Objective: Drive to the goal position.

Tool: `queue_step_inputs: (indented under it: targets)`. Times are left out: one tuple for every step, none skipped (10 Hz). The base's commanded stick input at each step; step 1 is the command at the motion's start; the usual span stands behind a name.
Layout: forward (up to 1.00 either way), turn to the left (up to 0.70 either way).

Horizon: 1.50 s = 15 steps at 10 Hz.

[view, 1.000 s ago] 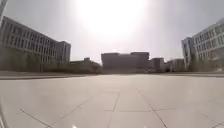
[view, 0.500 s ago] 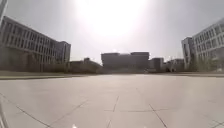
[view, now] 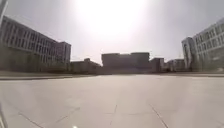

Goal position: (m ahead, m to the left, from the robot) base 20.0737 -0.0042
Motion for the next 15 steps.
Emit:
queue_step_inputs:
  targets:
    - [0.7,-0.22]
    - [0.7,-0.1]
    - [0.7,0.0]
    - [0.7,0.0]
    - [0.7,0.0]
    - [0.7,0.0]
    - [0.7,0.0]
    - [0.7,0.0]
    - [0.7,0.0]
    - [0.7,0.0]
    - [0.7,0.0]
    - [0.7,0.0]
    - [0.7,0.0]
    - [0.7,0.0]
    - [0.7,0.0]
